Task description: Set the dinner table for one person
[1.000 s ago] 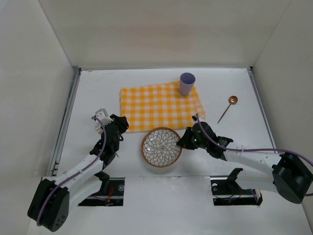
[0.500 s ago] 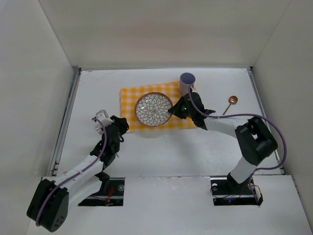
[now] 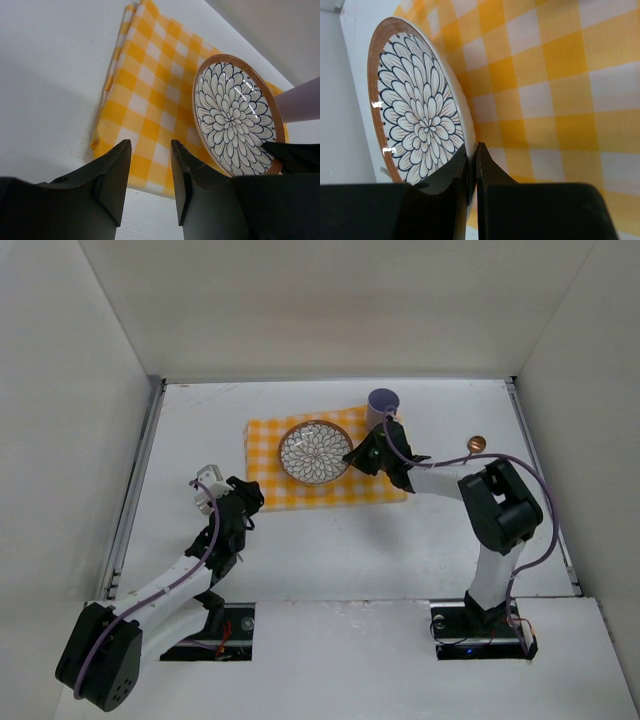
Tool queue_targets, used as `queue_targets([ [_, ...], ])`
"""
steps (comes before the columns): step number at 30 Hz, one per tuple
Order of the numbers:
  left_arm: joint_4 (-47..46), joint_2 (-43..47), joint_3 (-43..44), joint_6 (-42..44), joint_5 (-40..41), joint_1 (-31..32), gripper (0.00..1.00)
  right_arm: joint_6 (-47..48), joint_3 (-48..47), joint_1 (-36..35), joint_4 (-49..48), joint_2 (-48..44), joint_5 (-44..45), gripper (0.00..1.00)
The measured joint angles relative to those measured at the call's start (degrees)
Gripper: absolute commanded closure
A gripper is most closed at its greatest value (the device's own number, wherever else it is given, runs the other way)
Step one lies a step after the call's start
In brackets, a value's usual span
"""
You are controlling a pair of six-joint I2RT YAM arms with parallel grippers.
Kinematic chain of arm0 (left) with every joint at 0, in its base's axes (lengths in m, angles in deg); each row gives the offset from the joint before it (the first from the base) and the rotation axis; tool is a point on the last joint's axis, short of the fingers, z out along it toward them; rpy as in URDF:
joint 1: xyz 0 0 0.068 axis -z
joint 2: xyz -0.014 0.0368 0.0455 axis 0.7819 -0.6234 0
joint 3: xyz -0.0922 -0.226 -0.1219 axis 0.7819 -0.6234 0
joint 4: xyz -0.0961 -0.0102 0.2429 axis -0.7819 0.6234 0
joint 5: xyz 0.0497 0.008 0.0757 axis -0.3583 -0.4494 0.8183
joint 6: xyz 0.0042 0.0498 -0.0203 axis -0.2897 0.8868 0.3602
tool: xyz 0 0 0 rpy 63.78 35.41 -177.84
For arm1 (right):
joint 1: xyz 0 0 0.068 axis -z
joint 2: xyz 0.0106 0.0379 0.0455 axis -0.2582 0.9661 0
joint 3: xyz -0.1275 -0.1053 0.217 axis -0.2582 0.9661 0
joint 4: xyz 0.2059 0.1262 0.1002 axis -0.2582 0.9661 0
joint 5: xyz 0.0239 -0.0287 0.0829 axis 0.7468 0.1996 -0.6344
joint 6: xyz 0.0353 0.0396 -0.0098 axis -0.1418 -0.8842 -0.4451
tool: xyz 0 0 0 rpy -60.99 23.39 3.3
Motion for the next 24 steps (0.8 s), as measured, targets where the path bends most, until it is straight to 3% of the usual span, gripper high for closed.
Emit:
queue_targets([
  [6, 0.0, -0.24, 0.0, 0.0, 0.0, 0.11, 0.65, -1.01, -1.11, 0.35, -1.33, 3.41, -0.02, 0.86],
  [13, -0.02, -0.31, 0.0, 0.0, 0.0, 0.11, 0.65, -2.91, -1.09, 0.35, -3.87, 4.24, 0.13, 0.53],
  [17, -0.02, -0.35, 0.0, 0.0, 0.0, 0.17, 0.65, -2.56, 0.33, 0.31, -4.13, 1.44, 1.25, 0.44],
  [21, 0.02, -0.2, 0.0, 0.0, 0.0, 0.15, 0.65, -1.51, 5.44, 0.11, -3.82, -5.22, 2.21, 0.43],
  [24, 0.0, 0.33, 0.0, 0.0, 0.0, 0.2, 0.65, -0.33, 12.37, -0.07, -3.32, -13.35, 2.29, 0.58],
])
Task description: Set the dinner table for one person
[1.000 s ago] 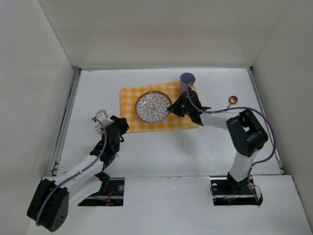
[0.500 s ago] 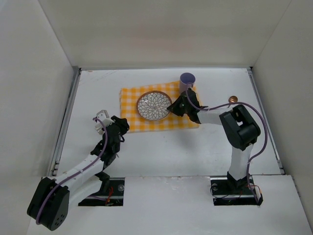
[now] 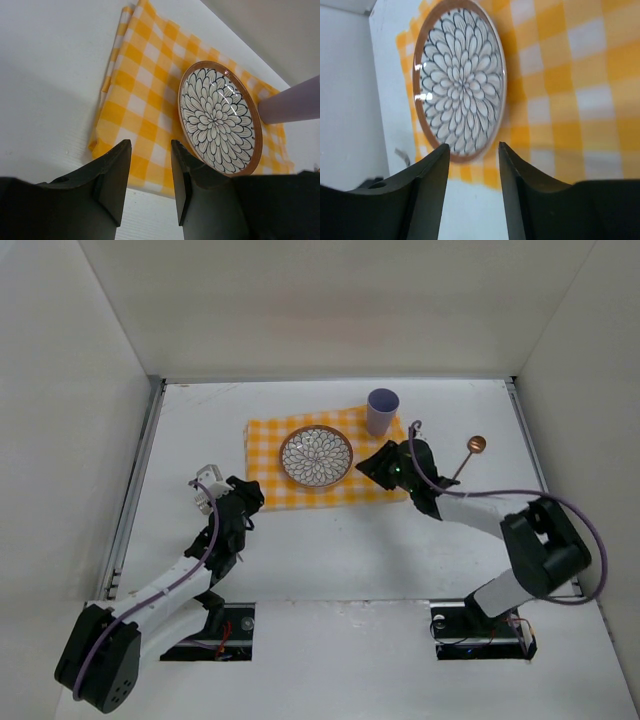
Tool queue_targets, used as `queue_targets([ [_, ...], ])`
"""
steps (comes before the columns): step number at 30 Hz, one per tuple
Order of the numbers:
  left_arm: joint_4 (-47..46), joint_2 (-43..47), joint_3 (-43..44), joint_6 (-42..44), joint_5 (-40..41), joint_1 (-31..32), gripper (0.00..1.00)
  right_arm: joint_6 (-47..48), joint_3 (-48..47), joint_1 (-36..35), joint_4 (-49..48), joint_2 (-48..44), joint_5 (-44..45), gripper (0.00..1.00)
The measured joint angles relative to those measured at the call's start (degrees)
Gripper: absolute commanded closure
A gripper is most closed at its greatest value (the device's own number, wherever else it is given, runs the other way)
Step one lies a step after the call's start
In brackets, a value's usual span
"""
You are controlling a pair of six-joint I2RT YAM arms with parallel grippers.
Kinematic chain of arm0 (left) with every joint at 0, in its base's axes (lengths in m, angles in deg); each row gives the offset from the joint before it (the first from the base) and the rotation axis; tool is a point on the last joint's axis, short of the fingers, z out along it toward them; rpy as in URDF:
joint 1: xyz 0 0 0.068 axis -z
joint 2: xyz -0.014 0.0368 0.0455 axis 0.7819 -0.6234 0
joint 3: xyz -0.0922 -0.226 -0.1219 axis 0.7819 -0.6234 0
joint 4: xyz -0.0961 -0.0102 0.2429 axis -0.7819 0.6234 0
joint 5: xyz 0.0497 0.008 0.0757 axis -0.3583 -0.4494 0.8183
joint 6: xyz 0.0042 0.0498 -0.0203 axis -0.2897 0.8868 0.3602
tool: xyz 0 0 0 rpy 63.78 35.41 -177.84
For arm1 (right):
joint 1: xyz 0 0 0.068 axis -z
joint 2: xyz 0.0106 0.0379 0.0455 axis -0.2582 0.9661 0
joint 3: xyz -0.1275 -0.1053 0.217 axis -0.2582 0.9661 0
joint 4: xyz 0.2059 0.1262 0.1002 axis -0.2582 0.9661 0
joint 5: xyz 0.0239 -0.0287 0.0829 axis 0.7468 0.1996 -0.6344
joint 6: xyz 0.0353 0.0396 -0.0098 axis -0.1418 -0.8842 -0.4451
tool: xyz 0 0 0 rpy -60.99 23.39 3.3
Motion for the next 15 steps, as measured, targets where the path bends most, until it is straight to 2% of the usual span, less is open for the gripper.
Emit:
queue_targets([
  [2, 0.0, 0.17, 0.0, -0.09, 0.0, 0.11, 0.65, 1.14, 5.4, 0.68, 1.18, -6.86, -0.04, 0.74],
  [4, 0.0, 0.15, 0.0, -0.31, 0.0, 0.57, 0.65, 2.29, 9.07, 3.21, 3.89, -13.11, 0.44, 0.8],
  [7, -0.11, -0.28, 0.0, -0.42, 0.0, 1.46, 0.65, 5.79, 10.16, 10.27, 10.43, -20.06, 3.98, 0.79],
  [9, -0.07, -0.74, 0.0, -0.44, -0.04, 1.79, 0.65, 9.33, 8.59, 15.08, 14.71, -21.57, 8.48, 0.77],
  [12, -0.13, -0.81, 0.0, -0.46, -0.02, 1.99, 0.64, 14.21, 4.17, 19.39, 19.93, -18.56, 15.89, 0.7],
  [15, -0.15, -0.85, 0.0, -0.52, -0.07, 1.97, 0.64, 17.94, 0.26, 20.79, 23.3, -13.22, 22.16, 0.66],
])
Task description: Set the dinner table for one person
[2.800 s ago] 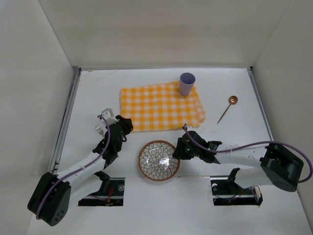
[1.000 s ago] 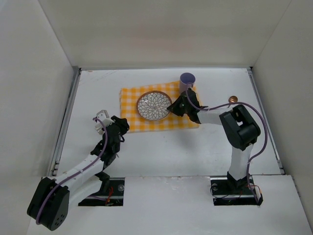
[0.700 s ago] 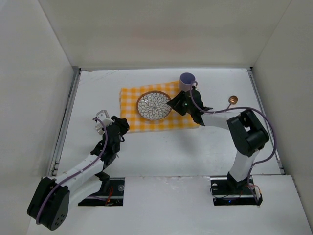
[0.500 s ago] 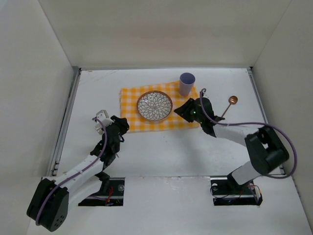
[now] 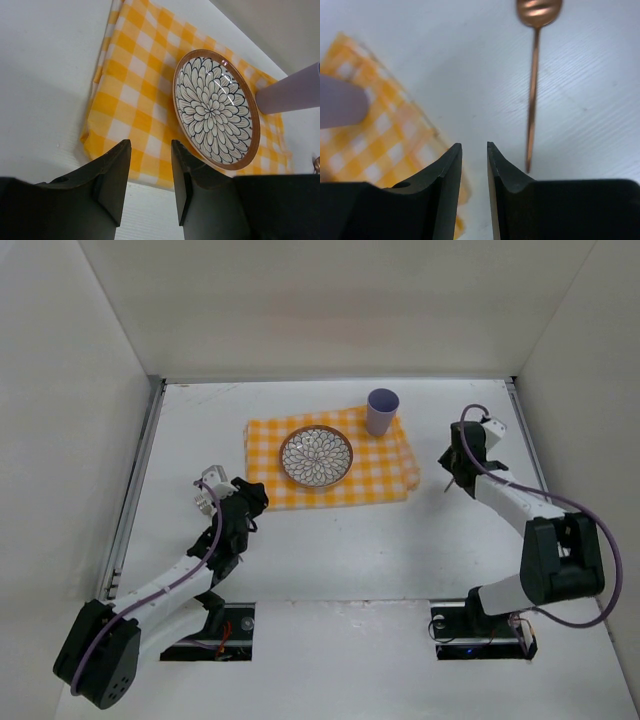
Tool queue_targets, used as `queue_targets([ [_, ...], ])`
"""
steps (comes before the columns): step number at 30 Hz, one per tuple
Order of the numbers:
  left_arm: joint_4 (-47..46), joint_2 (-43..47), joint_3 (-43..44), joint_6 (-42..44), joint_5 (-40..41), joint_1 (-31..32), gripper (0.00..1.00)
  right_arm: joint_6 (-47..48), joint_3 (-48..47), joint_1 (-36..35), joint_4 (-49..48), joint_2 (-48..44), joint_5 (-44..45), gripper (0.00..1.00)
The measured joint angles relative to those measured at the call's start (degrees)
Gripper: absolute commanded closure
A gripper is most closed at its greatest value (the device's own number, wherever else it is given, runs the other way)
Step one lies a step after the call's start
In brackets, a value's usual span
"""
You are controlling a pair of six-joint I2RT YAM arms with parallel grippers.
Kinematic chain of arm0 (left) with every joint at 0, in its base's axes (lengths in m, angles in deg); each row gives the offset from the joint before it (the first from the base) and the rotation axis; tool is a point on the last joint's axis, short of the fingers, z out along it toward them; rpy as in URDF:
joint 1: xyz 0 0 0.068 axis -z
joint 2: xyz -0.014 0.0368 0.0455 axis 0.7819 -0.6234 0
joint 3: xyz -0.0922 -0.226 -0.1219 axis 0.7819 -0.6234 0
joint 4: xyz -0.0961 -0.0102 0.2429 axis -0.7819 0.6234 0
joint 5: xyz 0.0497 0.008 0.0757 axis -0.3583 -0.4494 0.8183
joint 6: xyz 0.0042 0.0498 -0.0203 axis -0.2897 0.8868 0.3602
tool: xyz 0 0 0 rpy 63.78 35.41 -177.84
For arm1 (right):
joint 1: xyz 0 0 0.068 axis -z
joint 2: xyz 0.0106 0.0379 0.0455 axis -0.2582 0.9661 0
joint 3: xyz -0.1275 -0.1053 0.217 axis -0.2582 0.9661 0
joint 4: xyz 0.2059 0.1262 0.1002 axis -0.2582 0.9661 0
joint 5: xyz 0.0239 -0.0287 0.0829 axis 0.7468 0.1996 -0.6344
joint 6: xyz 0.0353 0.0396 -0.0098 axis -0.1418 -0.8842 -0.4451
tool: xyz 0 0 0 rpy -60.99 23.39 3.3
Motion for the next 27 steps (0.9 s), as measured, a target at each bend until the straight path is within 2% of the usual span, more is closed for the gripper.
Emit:
queue_targets([
  [4, -0.02, -0.02, 0.0, -0.35, -0.31, 0.04, 0.64, 3.34, -3.37, 1.01, 2.47, 6.95, 4.83, 0.64],
  [11, -0.09, -0.63, 0.0, -0.81, -1.01, 0.26, 0.64, 5.95, -5.73, 4.74, 4.28, 14.25, 7.02, 0.65],
  [18, -1.11, -3.17, 0.0, -1.4, -2.03, 0.22, 0.64, 6.93, -6.82, 5.99, 3.82, 18.62, 7.19, 0.67],
  [27, -2.47, -4.26, 0.0, -1.6, -2.89, 0.22, 0.64, 7.19, -6.64, 5.99, 2.43, 18.84, 6.49, 0.73],
])
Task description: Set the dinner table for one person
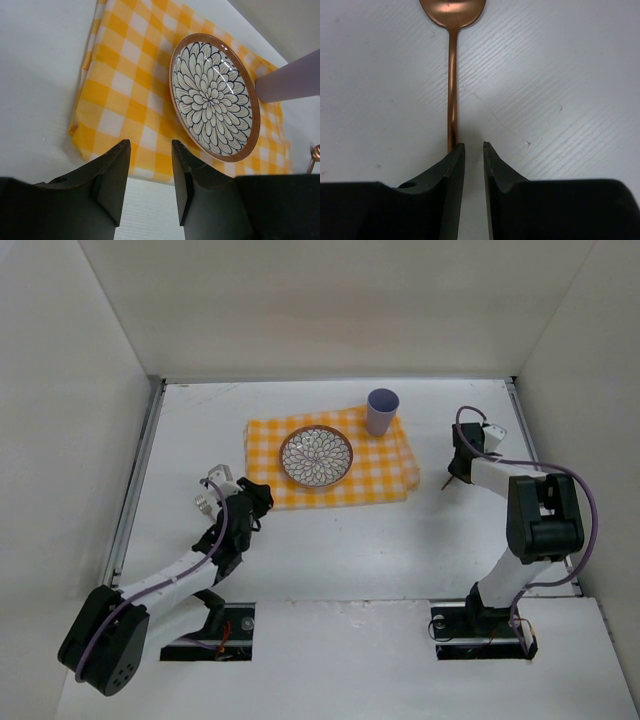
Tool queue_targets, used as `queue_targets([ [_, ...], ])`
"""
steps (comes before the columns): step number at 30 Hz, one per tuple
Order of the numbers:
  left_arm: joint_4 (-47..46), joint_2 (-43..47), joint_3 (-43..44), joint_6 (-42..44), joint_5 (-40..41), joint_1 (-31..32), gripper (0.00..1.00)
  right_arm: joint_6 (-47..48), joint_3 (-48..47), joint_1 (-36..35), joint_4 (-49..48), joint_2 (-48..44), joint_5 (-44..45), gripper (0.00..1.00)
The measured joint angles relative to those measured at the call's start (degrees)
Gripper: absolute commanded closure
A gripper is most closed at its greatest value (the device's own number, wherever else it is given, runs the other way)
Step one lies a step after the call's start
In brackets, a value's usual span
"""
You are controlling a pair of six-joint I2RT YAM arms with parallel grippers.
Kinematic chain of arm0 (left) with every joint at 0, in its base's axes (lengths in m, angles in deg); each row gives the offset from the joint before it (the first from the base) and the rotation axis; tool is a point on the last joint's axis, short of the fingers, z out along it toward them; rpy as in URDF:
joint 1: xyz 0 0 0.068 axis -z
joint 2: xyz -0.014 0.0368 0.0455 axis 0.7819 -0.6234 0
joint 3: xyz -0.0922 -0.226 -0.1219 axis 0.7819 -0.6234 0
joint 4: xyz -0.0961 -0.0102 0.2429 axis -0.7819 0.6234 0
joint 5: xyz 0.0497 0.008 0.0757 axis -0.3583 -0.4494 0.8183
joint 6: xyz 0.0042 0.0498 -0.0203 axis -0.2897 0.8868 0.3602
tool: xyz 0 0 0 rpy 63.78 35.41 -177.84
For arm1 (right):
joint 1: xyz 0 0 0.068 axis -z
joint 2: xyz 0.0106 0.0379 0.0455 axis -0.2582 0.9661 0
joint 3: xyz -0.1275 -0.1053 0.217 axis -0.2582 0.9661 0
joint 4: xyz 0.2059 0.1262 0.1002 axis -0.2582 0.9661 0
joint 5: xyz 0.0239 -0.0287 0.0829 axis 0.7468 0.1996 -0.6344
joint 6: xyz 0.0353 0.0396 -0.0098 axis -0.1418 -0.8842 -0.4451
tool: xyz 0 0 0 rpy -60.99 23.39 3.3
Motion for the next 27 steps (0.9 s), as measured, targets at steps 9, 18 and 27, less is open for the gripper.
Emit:
queue_targets([
  [9, -1.01, -2.47, 0.0, -0.09, -0.87, 0.07, 0.64, 0.0, 0.81, 0.02, -0.52, -6.05, -0.39, 0.66],
  [18, -1.11, -2.49, 0.0, -0.26, -1.31, -0.02, 0.64, 0.0, -1.68, 1.79, -0.9, -1.31, -4.11, 0.71],
  [27, -1.29, -2.49, 0.0, -0.44, -1.42, -0.02, 0.64, 0.02, -3.21, 1.81, -1.16, 3.52, -5.51, 0.77],
])
